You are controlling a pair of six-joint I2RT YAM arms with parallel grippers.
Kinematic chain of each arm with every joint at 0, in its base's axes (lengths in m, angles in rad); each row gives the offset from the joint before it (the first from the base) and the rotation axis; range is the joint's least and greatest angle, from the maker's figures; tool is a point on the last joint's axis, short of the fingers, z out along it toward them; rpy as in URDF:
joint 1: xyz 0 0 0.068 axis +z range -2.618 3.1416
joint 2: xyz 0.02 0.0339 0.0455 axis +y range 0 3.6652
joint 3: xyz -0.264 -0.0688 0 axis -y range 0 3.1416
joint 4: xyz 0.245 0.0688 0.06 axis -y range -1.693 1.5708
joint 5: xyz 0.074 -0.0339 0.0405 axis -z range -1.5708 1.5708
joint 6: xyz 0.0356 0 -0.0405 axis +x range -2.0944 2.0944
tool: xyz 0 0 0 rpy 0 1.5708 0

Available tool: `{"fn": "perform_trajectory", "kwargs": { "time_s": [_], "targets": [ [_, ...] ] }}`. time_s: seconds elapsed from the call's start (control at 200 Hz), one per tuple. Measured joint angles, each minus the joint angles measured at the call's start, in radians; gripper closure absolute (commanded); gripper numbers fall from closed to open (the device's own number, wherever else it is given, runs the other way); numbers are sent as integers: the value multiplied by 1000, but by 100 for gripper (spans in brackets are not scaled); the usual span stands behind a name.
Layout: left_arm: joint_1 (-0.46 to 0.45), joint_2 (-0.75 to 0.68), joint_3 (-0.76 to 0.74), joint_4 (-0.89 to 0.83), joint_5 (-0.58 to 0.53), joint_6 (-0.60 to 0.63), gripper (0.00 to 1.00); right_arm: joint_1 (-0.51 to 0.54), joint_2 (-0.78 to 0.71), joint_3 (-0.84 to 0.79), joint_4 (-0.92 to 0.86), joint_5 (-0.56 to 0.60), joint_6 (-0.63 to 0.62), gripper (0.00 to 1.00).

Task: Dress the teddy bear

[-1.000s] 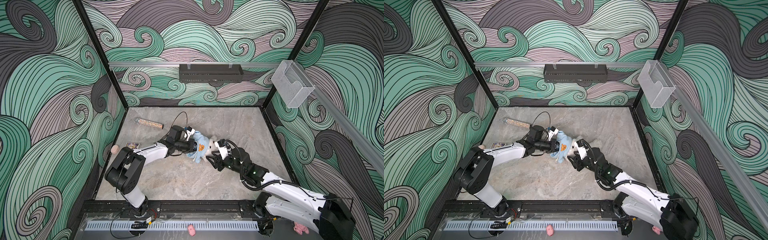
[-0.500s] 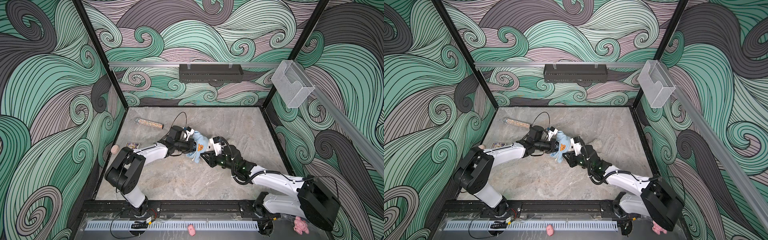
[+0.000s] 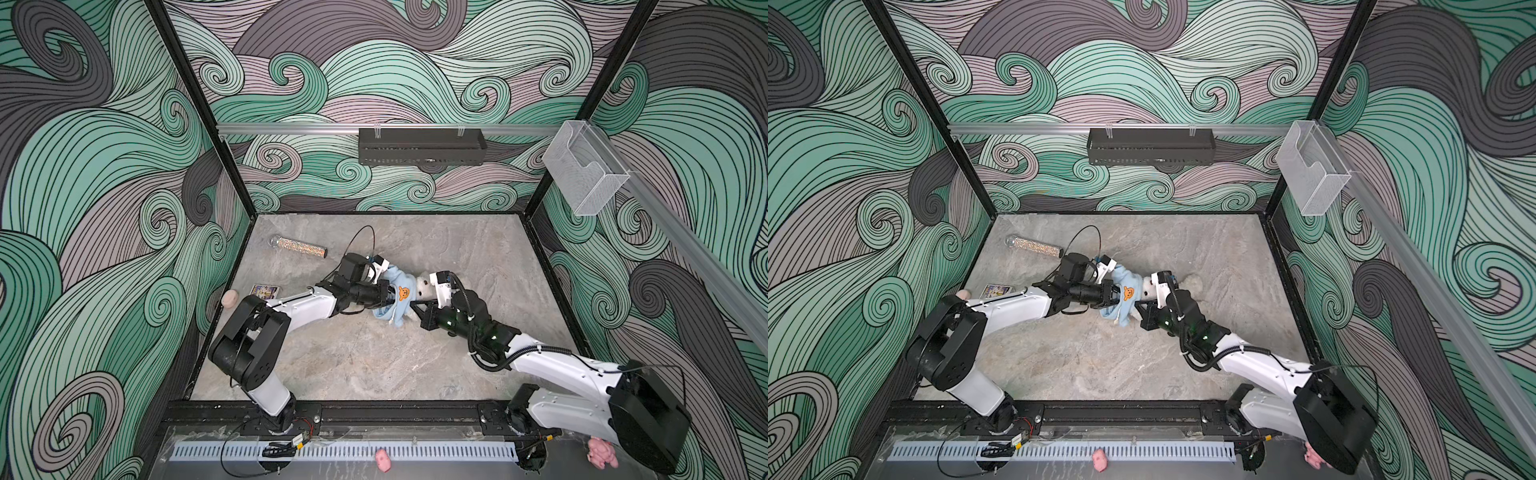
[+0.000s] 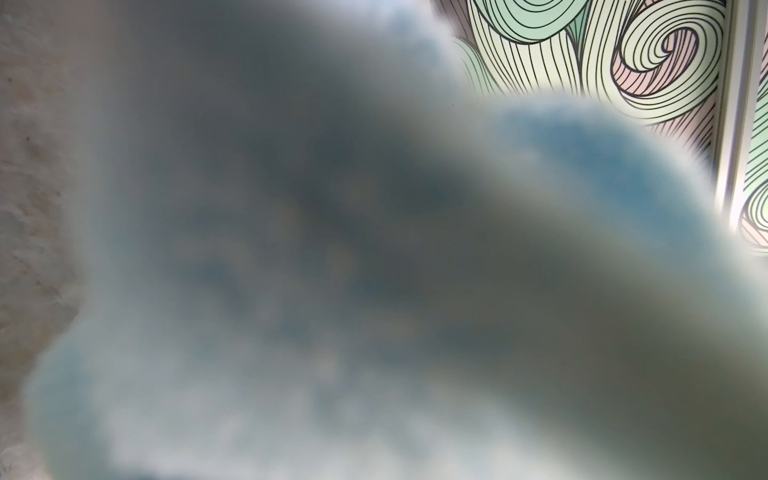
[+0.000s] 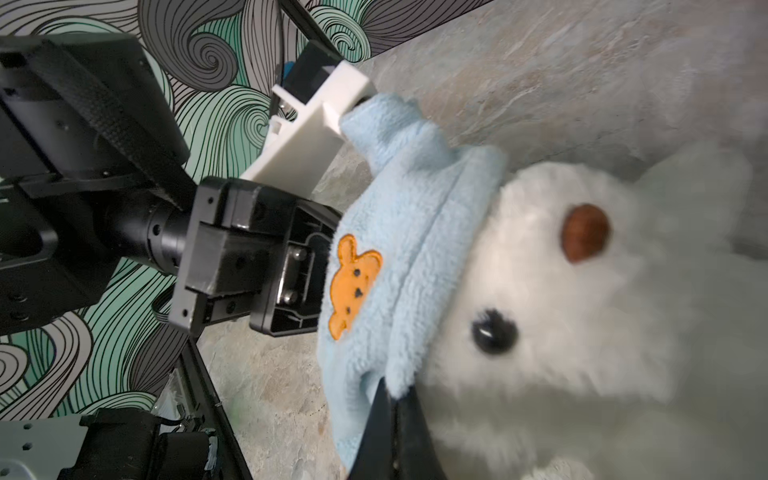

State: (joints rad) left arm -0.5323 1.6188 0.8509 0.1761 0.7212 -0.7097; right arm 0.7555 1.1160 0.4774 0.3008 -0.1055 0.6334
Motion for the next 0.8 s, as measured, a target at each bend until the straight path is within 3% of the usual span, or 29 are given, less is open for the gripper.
{"fn": "perform_trajectory", "kwargs": {
  "time_s": [0.385,0.795],
  "targets": [
    [10,-13,-31,18,-11,-34,100,-63,-149,-79,-154,2,9,100],
    [11,-13,-60,160,87,-96,100,-192,-33,9,-243,-6,-86,100]
  ]
}}
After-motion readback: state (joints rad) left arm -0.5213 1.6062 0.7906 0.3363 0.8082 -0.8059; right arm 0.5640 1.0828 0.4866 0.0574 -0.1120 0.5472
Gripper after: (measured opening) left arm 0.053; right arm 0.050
